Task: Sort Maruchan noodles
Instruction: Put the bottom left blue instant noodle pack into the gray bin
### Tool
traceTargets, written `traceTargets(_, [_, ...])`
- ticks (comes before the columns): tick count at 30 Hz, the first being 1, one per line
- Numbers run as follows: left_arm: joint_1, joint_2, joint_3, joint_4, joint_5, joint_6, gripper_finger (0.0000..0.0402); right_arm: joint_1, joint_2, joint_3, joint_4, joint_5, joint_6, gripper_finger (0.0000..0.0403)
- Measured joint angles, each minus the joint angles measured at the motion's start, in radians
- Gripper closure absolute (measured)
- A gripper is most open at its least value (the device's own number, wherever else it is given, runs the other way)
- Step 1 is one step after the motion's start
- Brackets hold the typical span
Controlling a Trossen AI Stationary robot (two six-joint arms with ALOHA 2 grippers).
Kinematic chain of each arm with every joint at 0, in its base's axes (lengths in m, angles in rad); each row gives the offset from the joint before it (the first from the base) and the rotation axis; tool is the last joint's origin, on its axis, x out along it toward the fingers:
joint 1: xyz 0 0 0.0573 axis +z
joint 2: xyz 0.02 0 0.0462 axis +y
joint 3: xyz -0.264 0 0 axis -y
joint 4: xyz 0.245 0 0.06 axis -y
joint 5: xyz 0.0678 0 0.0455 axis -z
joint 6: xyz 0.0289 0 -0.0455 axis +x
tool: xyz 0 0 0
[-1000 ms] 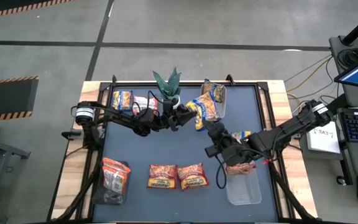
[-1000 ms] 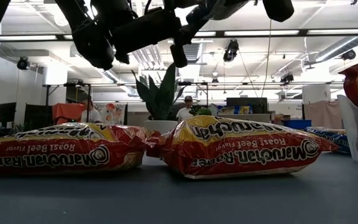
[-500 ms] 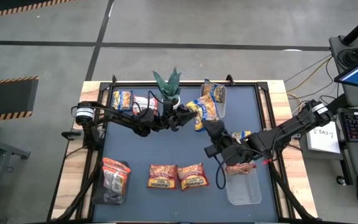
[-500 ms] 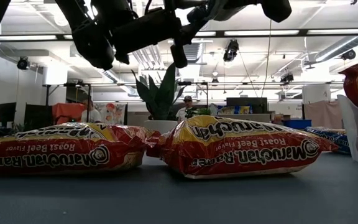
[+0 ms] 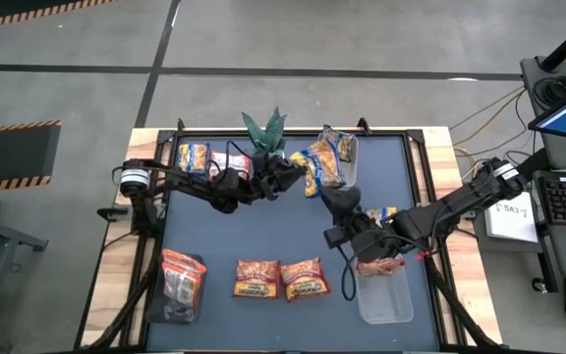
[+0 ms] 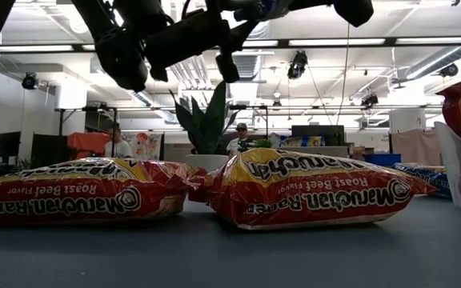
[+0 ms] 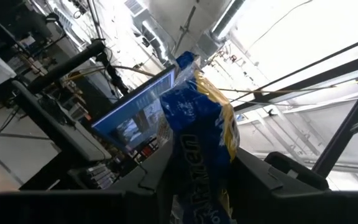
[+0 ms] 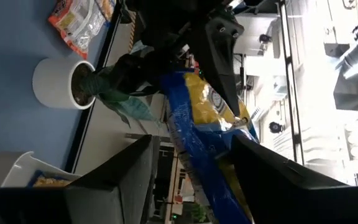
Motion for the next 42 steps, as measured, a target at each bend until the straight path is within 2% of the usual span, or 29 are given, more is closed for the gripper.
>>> traceTargets(12, [0.063,-0.008,-0.008,0.025,0.021,-0.002,0.0318,0.002,-0.039,0.000,-0.004,0.017,0.141,0.0197])
traceTargets(15, [0.085,-0.011,-0.009,0.025,0.094,0.025,0.0319,0.002,-0.063,0.000,-0.006,0.013,0.201,0.0197])
traceTargets(18, [0.120,-0.013,-0.010,0.025,0.250,0.102,0.0319,0.002,-0.103,0.000,-0.013,-0.006,0.325,0.0197])
traceTargets(21, [0.135,-0.013,-0.012,0.025,0.395,0.151,0.0320,0.002,-0.173,0.000,-0.077,-0.112,0.498,0.0197])
traceTargets(25, [0.136,-0.013,-0.021,0.024,0.439,0.223,0.0321,-0.009,-0.286,0.000,-0.140,-0.315,0.733,0.0197])
traceTargets(29, [0.133,-0.013,-0.021,0.024,0.440,0.243,0.0321,-0.034,-0.392,0.000,-0.202,-0.484,0.932,0.0197])
traceTargets(35, [0.101,-0.016,-0.021,0.023,0.436,0.326,0.0324,-0.085,-0.486,-0.008,-0.305,-0.616,1.206,0.0197])
traceTargets(42, [0.057,-0.016,-0.021,-0.006,0.373,0.400,0.0324,-0.149,-0.483,-0.031,-0.313,-0.735,1.338,0.0197])
